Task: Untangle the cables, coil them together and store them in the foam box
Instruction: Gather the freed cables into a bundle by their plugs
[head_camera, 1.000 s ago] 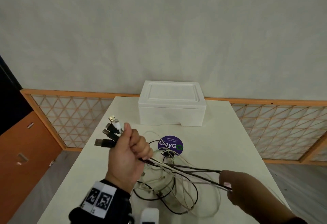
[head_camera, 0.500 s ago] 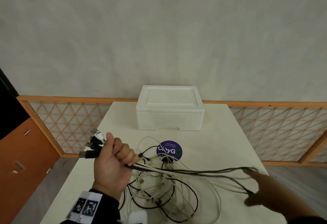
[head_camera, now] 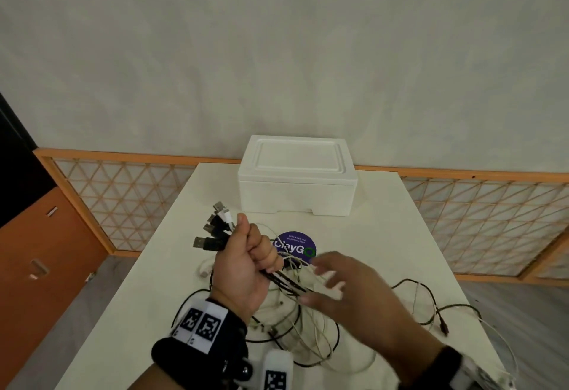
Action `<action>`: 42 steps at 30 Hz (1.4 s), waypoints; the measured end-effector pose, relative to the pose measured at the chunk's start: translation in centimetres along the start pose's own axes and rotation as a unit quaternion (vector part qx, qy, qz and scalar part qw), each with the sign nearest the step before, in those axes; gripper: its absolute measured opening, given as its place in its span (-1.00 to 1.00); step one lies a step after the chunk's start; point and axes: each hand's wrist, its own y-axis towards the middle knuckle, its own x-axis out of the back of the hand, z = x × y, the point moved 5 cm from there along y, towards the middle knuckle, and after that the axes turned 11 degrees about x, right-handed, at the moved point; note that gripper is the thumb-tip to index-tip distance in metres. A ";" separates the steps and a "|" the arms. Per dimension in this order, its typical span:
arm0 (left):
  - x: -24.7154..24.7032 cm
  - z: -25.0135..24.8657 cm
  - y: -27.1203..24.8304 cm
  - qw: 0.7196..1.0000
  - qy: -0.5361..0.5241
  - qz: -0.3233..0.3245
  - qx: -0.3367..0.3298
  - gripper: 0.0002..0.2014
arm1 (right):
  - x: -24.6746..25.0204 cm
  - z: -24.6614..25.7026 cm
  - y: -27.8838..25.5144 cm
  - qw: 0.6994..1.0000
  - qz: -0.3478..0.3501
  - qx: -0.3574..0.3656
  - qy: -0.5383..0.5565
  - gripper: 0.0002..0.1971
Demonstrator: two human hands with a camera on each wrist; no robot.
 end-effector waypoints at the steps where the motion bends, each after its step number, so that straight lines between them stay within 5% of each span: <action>1: -0.3 0.3 -0.1 1.000 0.006 0.010 0.005 -0.50 | -1.0 1.4 0.4 0.999 0.011 0.053 -0.002 -0.70; 4: -1.0 0.5 -0.3 0.999 0.022 0.042 0.007 -0.49 | -2.1 2.5 1.5 0.987 -0.006 0.143 -0.076 -0.87; 6: -0.7 0.1 -0.5 0.998 0.035 0.044 0.003 -0.50 | -2.5 1.9 1.4 0.986 0.023 0.134 -0.097 -0.88; 11: 3.1 -5.4 -0.3 0.998 -0.010 -0.003 -0.062 -0.48 | -3.0 -8.4 -2.9 0.953 0.175 -0.102 -0.226 -0.79; 15: 6.2 -8.3 -0.4 0.996 -0.008 -0.042 -0.073 -0.48 | 0.6 -18.3 -7.7 0.944 0.135 -0.222 -0.202 -0.63; 19: 6.3 -4.8 -0.5 0.998 0.013 -0.038 -0.044 -0.51 | 3.1 -21.5 -9.0 0.949 0.038 -0.314 -0.003 -0.10; 20: 6.4 -4.5 -0.6 0.998 0.004 -0.041 -0.042 -0.51 | 3.5 -21.6 -9.5 0.933 -0.001 -0.345 0.105 -0.15; 22: 6.8 -4.7 -0.6 0.998 -0.016 -0.052 -0.040 -0.51 | 4.4 -21.7 -10.6 0.855 -0.100 -0.385 0.333 -0.53; 24: 6.8 -4.7 -0.7 0.998 -0.019 -0.057 -0.035 -0.50 | 5.3 -22.6 -11.7 0.781 -0.185 -0.414 0.429 -0.74; 25: 6.6 -4.4 -0.8 0.998 -0.012 -0.054 -0.029 -0.49 | 5.3 -23.0 -12.1 0.778 -0.197 -0.430 0.414 -0.79; 27: 5.8 -3.6 -0.8 0.999 0.009 -0.038 -0.019 -0.48 | 5.2 -24.4 -12.7 0.809 -0.191 -0.469 0.299 -0.81; 31: 5.0 -3.4 -0.9 0.999 0.021 -0.044 -0.023 -0.48 | 5.2 -26.1 -13.3 0.851 -0.171 -0.482 0.120 -0.53; 34: 5.1 -3.9 -1.0 0.998 0.026 -0.046 -0.036 -0.49 | 5.6 -26.6 -12.2 0.906 -0.068 -0.410 -0.084 -0.57; 37: 5.4 -5.1 -1.2 0.997 0.021 -0.049 -0.057 -0.52 | 4.4 -26.2 -11.1 0.925 0.033 -0.314 -0.211 -0.11; 39: 5.7 -6.0 -1.3 0.996 0.013 -0.059 -0.068 -0.53 | 3.3 -25.1 -10.7 0.923 0.096 -0.256 -0.269 0.04; 42: 5.7 -6.9 -1.3 0.994 0.007 -0.069 -0.080 -0.50 | 3.3 -24.6 -10.5 0.942 0.058 -0.236 -0.230 0.05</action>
